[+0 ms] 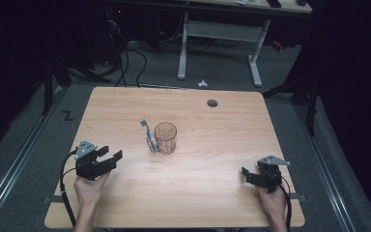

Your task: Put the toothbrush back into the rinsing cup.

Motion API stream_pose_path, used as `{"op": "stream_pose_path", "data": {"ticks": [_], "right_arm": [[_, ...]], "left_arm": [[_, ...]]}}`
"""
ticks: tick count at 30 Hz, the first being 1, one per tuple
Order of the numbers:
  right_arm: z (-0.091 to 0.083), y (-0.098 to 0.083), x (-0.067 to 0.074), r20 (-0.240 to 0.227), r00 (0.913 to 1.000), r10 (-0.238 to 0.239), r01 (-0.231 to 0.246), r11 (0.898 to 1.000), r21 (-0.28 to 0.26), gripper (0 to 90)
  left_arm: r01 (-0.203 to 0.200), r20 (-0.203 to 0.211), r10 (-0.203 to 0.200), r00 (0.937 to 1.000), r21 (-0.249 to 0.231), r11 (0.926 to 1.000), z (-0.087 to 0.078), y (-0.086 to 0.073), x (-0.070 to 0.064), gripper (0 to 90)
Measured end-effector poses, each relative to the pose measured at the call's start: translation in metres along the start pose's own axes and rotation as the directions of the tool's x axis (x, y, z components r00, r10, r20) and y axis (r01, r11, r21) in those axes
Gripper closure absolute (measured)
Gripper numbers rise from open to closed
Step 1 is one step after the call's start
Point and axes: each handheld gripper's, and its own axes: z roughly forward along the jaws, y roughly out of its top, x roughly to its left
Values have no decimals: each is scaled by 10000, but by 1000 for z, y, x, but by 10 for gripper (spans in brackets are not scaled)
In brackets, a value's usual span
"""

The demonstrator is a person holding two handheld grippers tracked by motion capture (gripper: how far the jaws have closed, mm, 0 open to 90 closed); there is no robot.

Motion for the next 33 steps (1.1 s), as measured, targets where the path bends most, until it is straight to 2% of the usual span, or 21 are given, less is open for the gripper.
{"op": "stream_pose_path", "data": {"ticks": [17, 24, 33], "right_arm": [[0, 0, 0, 1, 10000, -5, 5, 10000, -2, 268], [0, 0, 0, 1, 10000, -27, 27, 10000, -2, 269], [0, 0, 0, -14, 10000, -38, 38, 10000, -3, 269]], "left_arm": [[297, -151, -292, 9995, 300, 9991, 3, -21, 0, 388], [239, -214, -230, 9995, 411, 9989, 6, -28, -3, 392], [-93, -696, 154, 9975, 864, 9962, 11, -33, -9, 393]]}}
